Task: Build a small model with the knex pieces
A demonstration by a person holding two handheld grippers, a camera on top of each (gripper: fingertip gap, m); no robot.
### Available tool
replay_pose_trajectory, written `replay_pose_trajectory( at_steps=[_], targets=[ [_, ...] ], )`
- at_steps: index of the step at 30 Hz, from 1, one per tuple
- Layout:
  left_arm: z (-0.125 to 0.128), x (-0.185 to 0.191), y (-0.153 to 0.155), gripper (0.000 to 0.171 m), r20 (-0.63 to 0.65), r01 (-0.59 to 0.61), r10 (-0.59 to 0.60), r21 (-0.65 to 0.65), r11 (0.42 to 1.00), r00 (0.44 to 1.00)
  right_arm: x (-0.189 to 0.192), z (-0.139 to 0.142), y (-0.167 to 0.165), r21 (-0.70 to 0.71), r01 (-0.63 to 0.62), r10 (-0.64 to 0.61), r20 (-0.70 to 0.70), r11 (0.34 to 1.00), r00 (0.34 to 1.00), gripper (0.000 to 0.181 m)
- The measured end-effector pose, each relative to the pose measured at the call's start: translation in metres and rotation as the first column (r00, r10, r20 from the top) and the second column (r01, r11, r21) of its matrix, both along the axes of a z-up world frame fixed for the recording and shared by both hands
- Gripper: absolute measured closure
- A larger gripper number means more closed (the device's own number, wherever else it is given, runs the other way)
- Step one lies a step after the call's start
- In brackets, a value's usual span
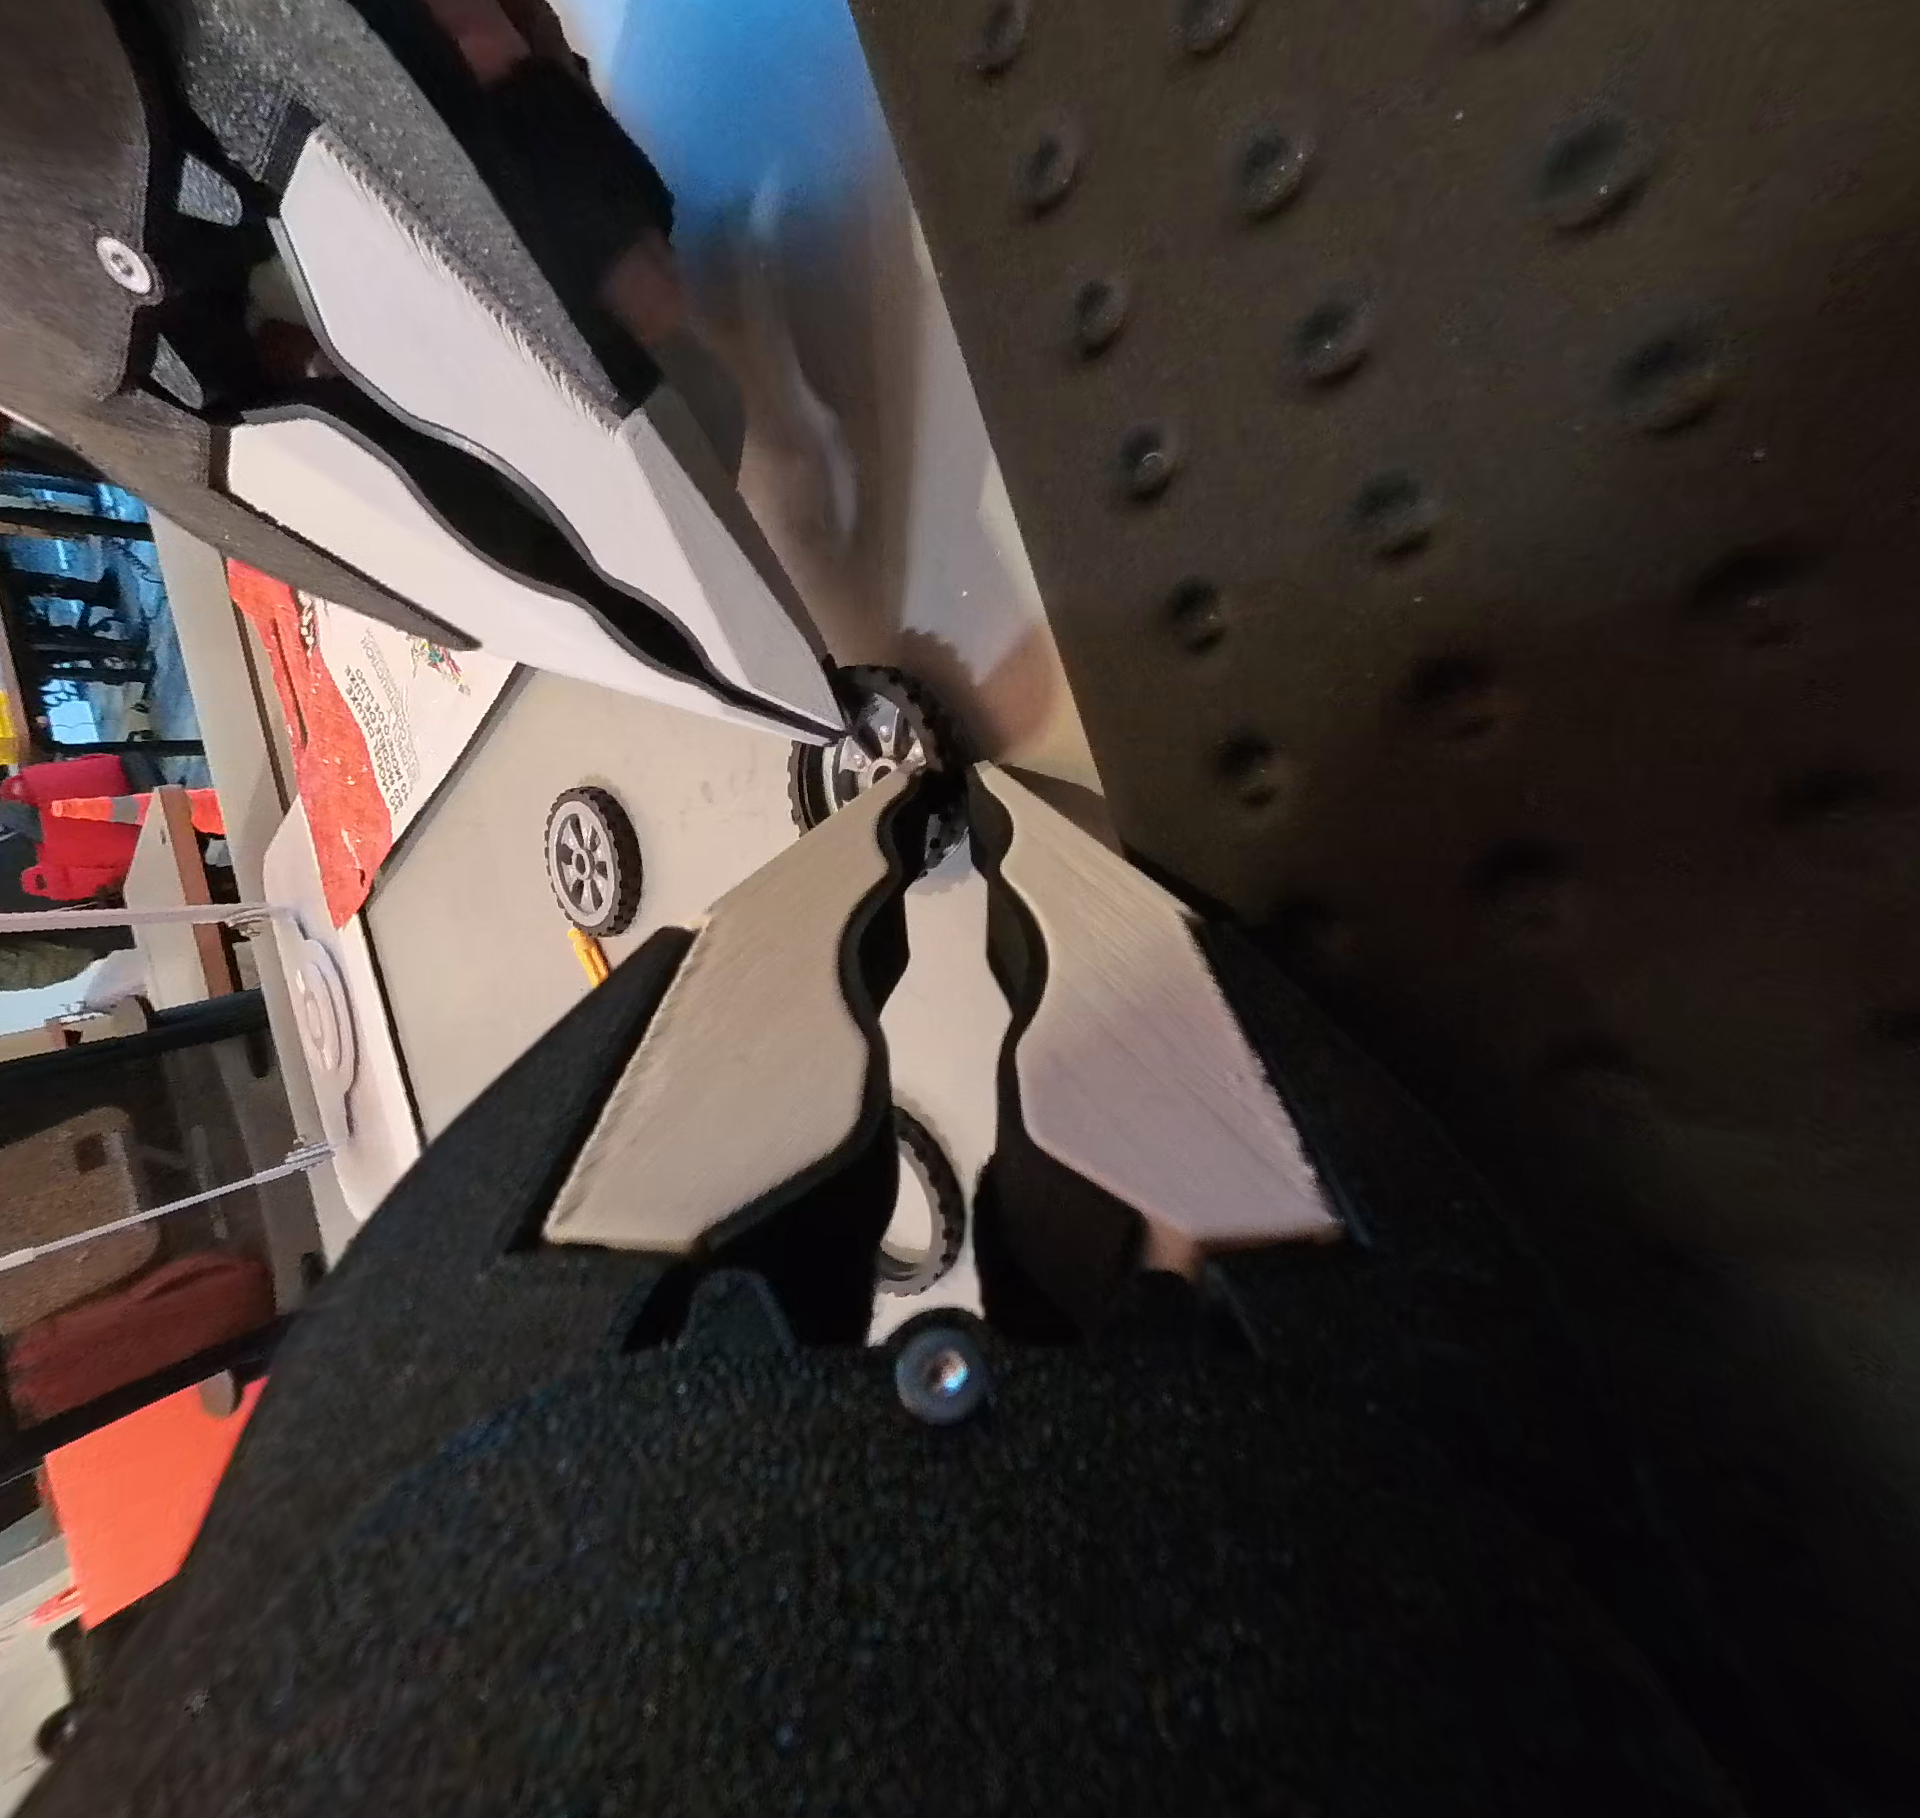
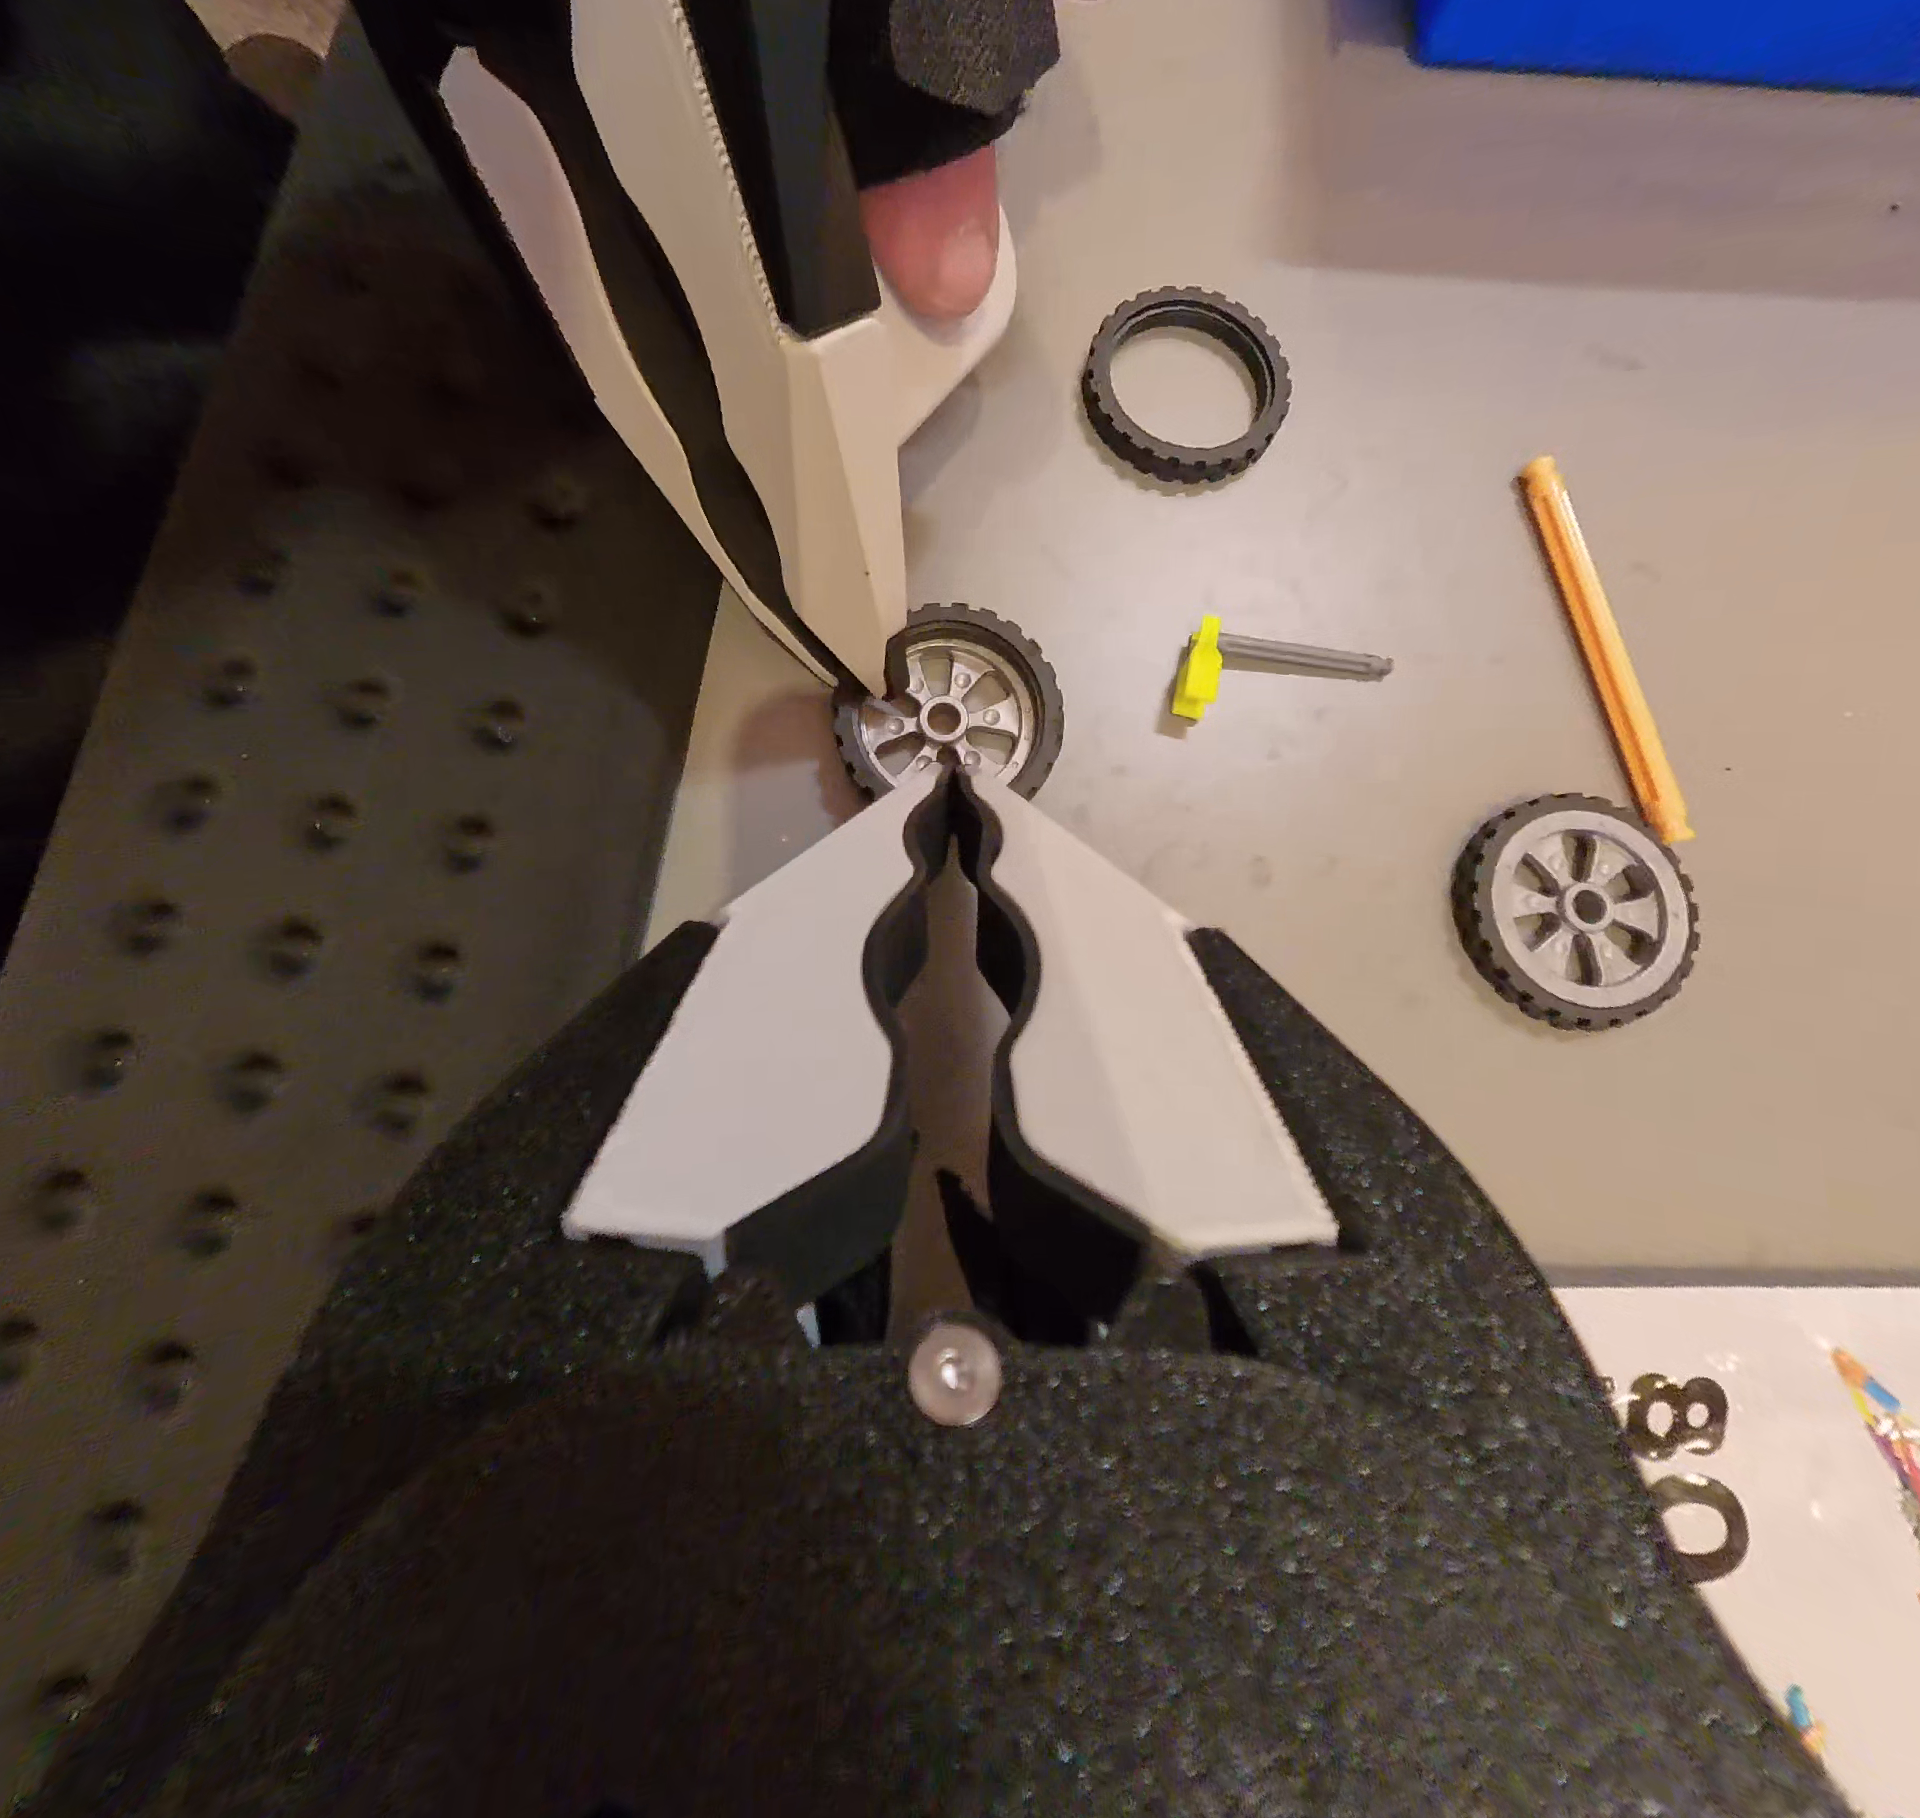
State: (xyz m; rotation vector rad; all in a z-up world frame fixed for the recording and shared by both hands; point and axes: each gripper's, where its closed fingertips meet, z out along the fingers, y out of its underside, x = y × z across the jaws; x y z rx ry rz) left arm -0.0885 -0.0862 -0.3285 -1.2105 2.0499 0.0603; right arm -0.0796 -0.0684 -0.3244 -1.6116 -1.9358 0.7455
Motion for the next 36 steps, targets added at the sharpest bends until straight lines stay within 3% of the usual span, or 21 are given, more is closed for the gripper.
replay_pose_trajectory(
  at_steps=[9, 13, 17, 22, 27, 31, 36],
  targets=[
    [0.0, 0.001, -0.003, 0.166, 0.033, -0.022, 0.024, -0.081, 0.996, 0.999, -0.001, -0.002, 0.0, -0.025, 0.023, -0.022, 0.043, 0.999, 0.999, 0.181],
    [0.012, 0.001, -0.004, 0.159, 0.12, -0.069, 0.101, -0.247, 0.966, 0.988, -0.001, -0.002, -0.001, -0.013, 0.022, -0.021, 0.077, 1.0, 0.997, 0.181],
    [0.034, 0.004, 0.004, 0.163, 0.225, -0.109, 0.218, -0.416, 0.903, 0.95, -0.003, -0.004, -0.002, -0.001, 0.016, -0.016, 0.089, 1.0, 0.996, 0.181],
    [0.005, -0.006, 0.018, 0.171, 0.045, -0.261, 0.304, -0.402, 0.877, 0.951, -0.003, -0.004, -0.002, -0.003, 0.018, -0.018, 0.097, 1.0, 0.995, 0.181],
    [0.003, -0.008, 0.017, 0.171, 0.057, -0.26, 0.31, -0.414, 0.872, 0.949, -0.003, -0.004, -0.002, -0.029, 0.032, -0.029, 0.087, 0.999, 0.996, 0.181],
    [0.003, -0.008, 0.018, 0.171, 0.067, -0.297, 0.367, -0.464, 0.835, 0.928, -0.004, -0.003, -0.001, -0.077, 0.071, -0.066, 0.071, 0.995, 0.995, 0.181],
    [0.003, -0.009, 0.023, 0.171, 0.086, -0.348, 0.479, -0.579, 0.737, 0.873, -0.007, -0.003, 0.007, -0.154, 0.167, -0.163, 0.039, 0.974, 0.986, 0.181]
  ],
)
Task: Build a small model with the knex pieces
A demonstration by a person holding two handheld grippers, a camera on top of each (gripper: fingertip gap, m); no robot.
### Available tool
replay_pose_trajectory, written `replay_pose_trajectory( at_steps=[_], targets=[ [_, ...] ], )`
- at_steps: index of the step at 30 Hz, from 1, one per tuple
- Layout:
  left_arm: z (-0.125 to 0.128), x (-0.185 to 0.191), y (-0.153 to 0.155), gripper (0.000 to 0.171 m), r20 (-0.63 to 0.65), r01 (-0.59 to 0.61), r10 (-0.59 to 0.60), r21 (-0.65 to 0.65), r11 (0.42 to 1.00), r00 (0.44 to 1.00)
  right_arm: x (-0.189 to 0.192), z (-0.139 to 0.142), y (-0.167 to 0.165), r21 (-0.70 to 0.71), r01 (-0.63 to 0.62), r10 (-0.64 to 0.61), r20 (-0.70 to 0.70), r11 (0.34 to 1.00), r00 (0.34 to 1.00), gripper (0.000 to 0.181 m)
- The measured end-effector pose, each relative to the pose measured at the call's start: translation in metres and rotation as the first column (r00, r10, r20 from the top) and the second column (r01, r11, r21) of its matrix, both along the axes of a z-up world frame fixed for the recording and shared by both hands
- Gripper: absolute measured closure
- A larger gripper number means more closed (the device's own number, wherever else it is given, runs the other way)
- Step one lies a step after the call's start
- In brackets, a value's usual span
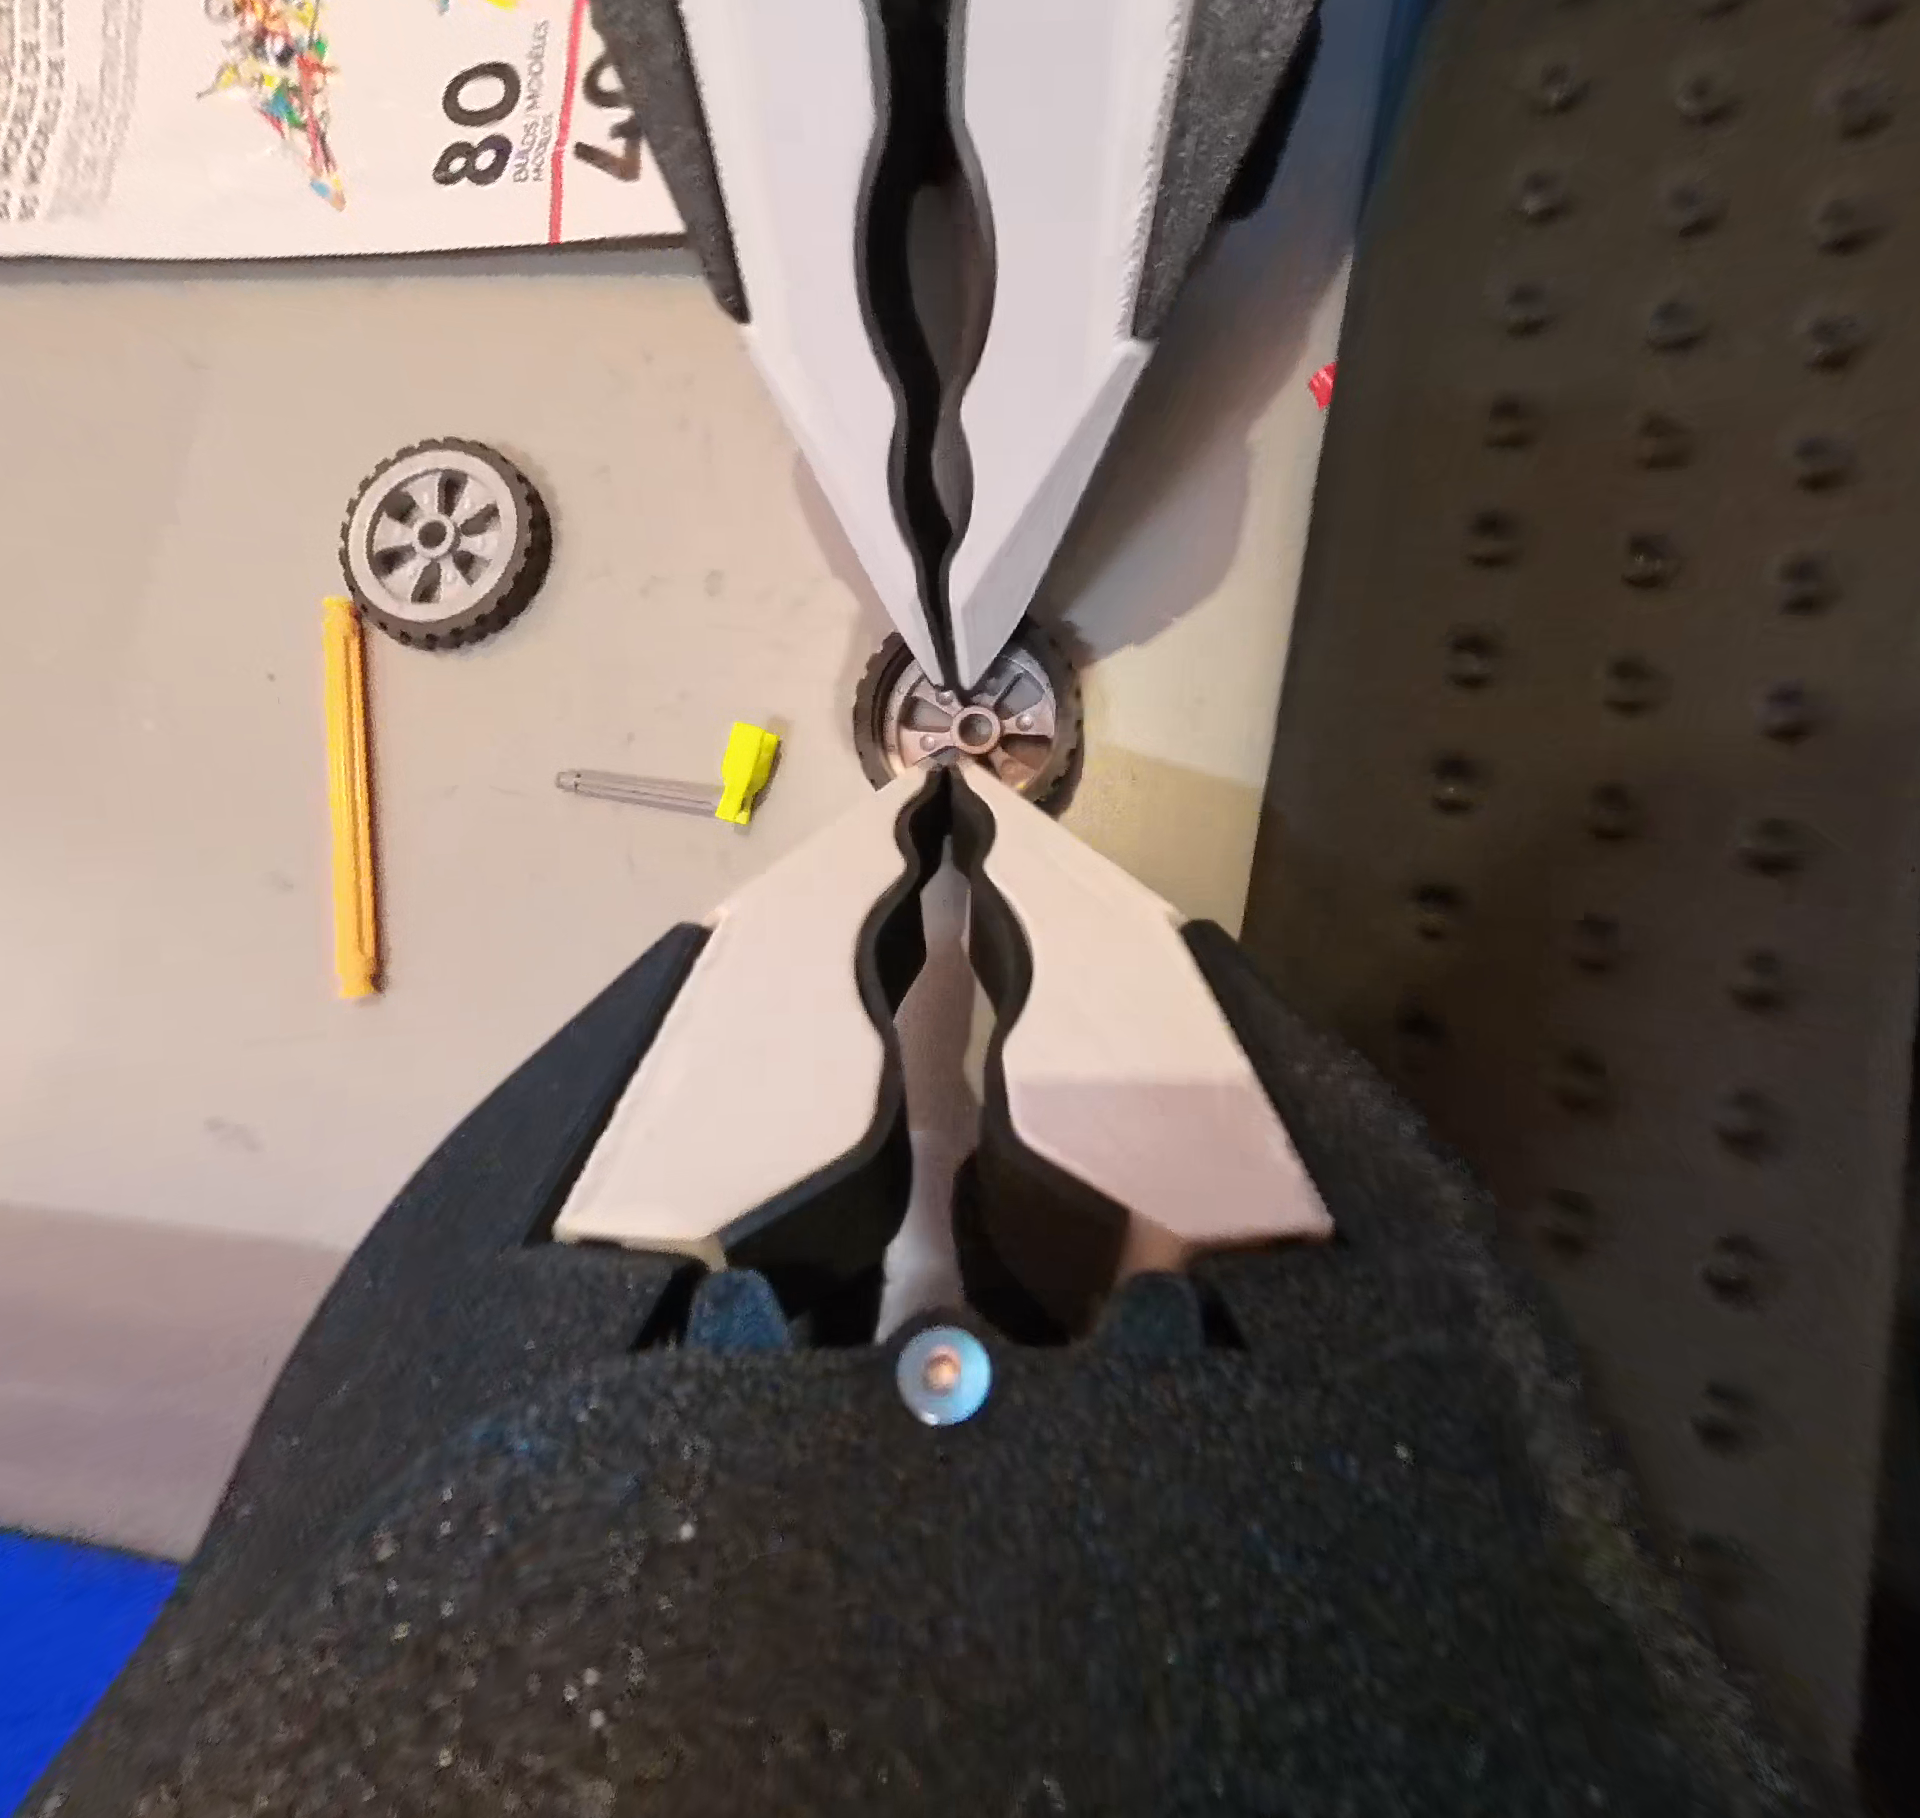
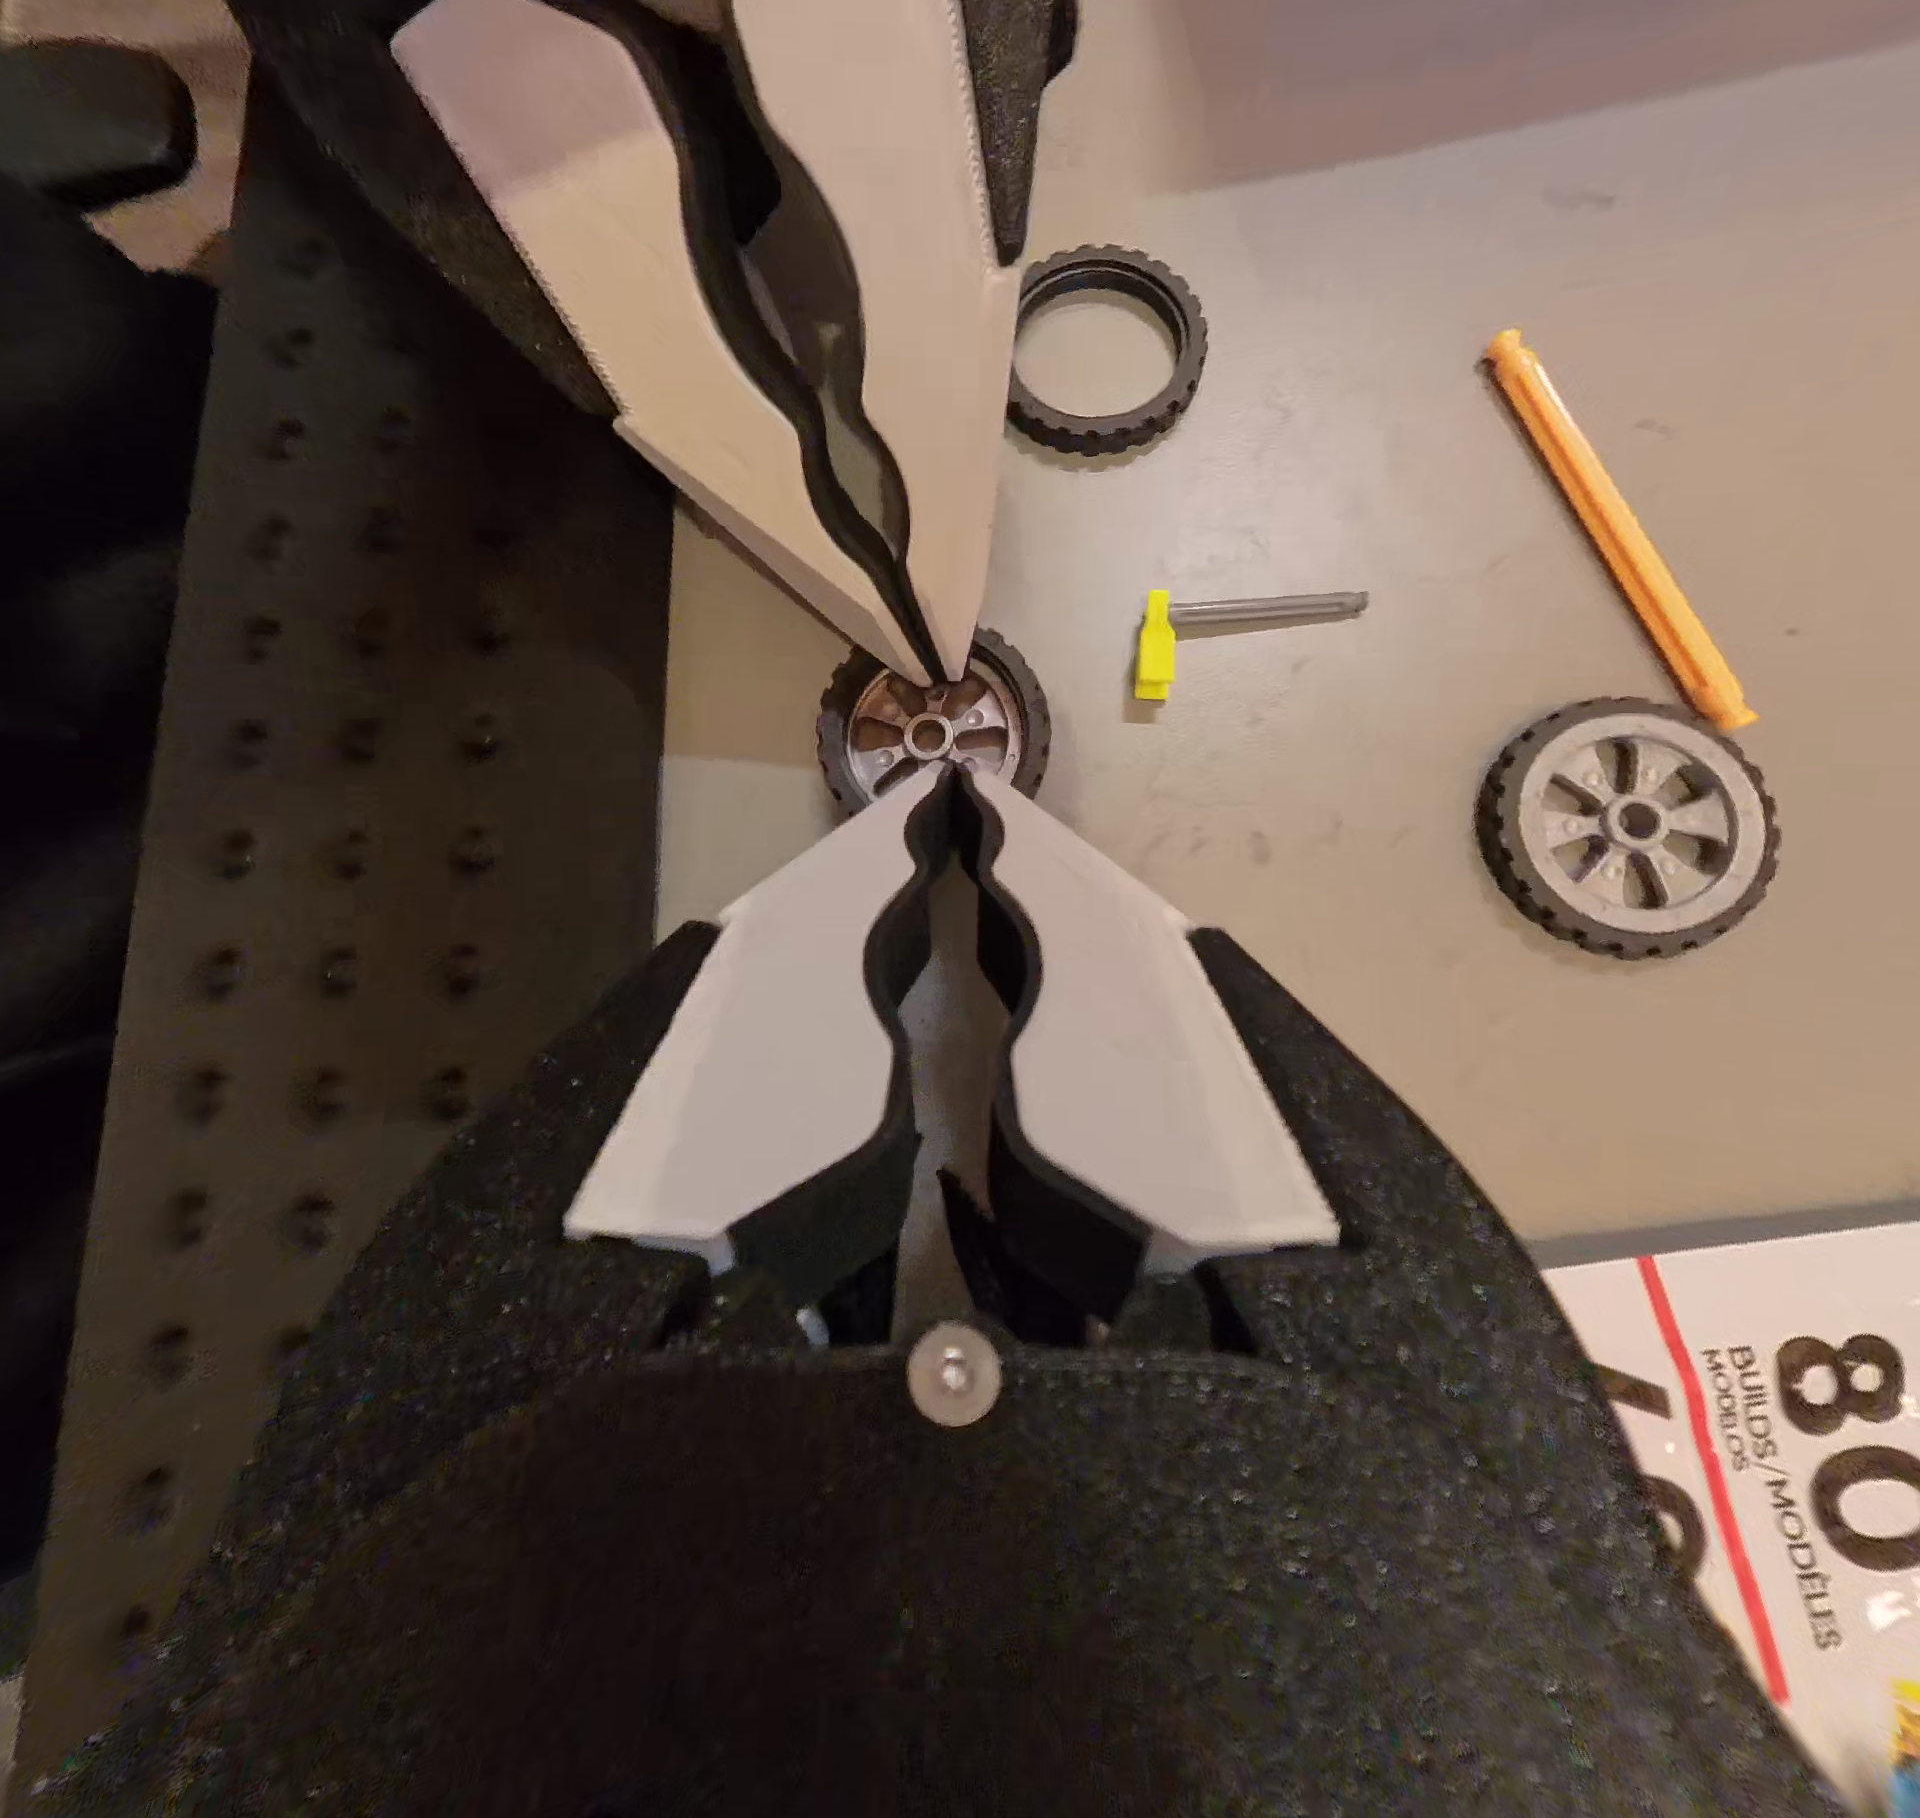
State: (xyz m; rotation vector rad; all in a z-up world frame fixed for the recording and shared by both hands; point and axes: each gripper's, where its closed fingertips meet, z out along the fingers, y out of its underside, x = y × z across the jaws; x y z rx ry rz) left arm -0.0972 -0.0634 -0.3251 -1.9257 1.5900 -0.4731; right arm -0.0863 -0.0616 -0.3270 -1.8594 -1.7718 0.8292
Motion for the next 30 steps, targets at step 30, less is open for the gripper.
replay_pose_trajectory(
  at_steps=[30],
  targets=[
    [0.001, 0.005, 0.003, 0.171, 0.188, -0.122, 0.221, -0.431, 0.894, 0.957, -0.005, 0.001, 0.022, -0.251, 0.227, -0.243, -0.036, 0.941, 0.969, 0.181]
  ],
)
